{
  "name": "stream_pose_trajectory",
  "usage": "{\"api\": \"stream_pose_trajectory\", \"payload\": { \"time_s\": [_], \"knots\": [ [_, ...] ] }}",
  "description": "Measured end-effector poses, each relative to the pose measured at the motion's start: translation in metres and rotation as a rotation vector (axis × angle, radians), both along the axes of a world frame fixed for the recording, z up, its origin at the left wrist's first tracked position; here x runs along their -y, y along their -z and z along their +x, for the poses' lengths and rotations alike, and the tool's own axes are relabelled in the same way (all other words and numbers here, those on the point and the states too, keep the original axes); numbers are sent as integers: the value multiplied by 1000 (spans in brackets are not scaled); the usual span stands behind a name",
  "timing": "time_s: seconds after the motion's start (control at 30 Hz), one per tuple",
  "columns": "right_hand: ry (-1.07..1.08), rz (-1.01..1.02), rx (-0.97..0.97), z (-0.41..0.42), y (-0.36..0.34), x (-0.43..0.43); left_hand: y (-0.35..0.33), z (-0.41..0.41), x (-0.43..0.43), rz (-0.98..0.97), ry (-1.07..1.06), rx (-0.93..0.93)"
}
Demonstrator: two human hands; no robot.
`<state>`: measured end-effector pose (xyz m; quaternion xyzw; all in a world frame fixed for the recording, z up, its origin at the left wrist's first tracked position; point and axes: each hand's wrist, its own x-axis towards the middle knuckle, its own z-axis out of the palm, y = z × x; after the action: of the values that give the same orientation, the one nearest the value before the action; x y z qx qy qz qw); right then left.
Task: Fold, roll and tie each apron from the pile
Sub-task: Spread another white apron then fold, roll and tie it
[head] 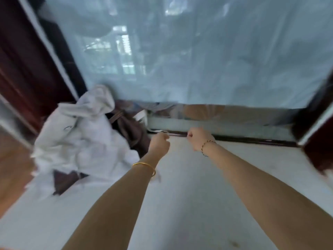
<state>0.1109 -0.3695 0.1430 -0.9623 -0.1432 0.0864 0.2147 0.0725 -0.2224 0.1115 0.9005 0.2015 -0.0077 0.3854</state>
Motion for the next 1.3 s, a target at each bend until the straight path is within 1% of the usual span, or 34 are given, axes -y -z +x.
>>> {"api": "stream_pose_trajectory", "payload": {
  "time_s": [0.03, 0.13, 0.23, 0.33, 0.4, 0.5, 0.53, 0.6, 0.67, 0.7, 0.77, 0.83, 0.9, 0.97, 1.0, 1.07, 1.13, 1.2, 1.27, 1.3],
  "knots": [
    [-38, -2, -49, -5, 14, -22, 12, -11, -28, 83, -37, -37],
    [-103, -16, -107, -14, 42, -66, 33, -36, -91, 229, -142, -143],
    [-148, -65, -161, -12, 60, -96, 49, -49, -136, 389, -120, -243],
    [-167, -78, -180, -3, 73, -114, 60, -43, -168, 567, 3, -292],
    [-169, -86, -191, 1, 78, -118, 60, -34, -180, 727, 127, -301],
    [-186, -72, -238, 12, 86, -127, 63, -12, -195, 958, 313, -371],
    [-192, -60, -251, 15, 88, -129, 66, -7, -200, 1009, 354, -395],
    [-194, -15, -279, 19, 91, -131, 74, 2, -208, 1047, 396, -415],
    [-188, 41, -303, 23, 94, -133, 77, 9, -212, 1011, 355, -334],
    [-184, 69, -306, 25, 94, -134, 77, 12, -213, 973, 304, -254],
    [-194, 148, -287, 25, 87, -139, 67, 20, -211, 858, 183, -48],
    [-205, 303, -274, 21, 73, -144, 50, 28, -201, 768, 179, 177],
    [-203, 505, -320, 17, 57, -146, 26, 39, -178, 731, 286, 364],
    [-165, 674, -397, 17, 48, -140, 2, 47, -142, 638, 486, 506],
    [-122, 743, -413, 18, 44, -133, -7, 49, -121, 575, 586, 560],
    [22, 786, -379, 16, 39, -107, -20, 50, -76, 438, 718, 592],
    [176, 756, -345, 14, 45, -69, -21, 47, -33, 334, 783, 555],
    [317, 645, -368, 11, 59, -17, -8, 41, 5, 215, 801, 473],
    [418, 363, -381, 8, 78, 38, 15, 36, 29, 168, 769, 385],
    [484, 208, -361, 4, 87, 70, 28, 32, 37, 194, 747, 311]
  ]
}}
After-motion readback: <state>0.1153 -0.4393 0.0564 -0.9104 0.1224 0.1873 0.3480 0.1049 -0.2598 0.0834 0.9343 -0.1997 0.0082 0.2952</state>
